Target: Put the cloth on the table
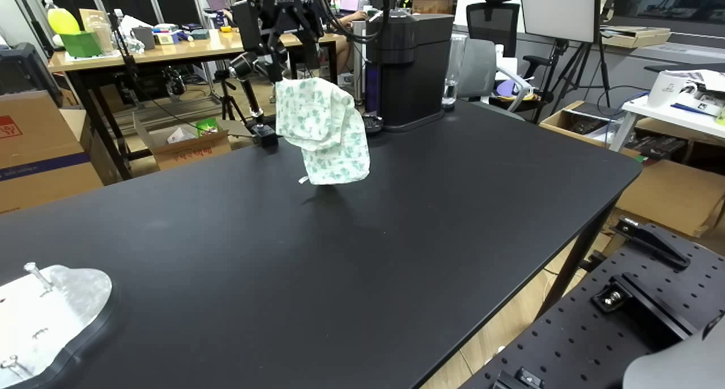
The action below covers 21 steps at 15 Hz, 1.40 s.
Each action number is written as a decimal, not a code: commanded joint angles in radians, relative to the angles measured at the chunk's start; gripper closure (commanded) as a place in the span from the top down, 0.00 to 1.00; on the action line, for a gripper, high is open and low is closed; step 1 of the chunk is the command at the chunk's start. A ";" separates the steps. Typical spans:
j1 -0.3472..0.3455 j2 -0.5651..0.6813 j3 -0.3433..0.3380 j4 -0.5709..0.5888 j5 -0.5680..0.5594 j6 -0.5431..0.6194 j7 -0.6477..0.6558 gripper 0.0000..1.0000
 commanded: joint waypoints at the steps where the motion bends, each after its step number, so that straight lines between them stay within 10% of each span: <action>1: -0.011 0.025 -0.007 0.033 0.031 -0.016 0.056 1.00; 9: -0.018 0.053 -0.027 0.061 0.016 -0.028 0.081 1.00; 11: -0.019 0.060 -0.029 0.067 0.018 -0.028 0.082 0.72; 21: -0.033 0.078 -0.044 0.105 0.021 -0.019 0.088 0.03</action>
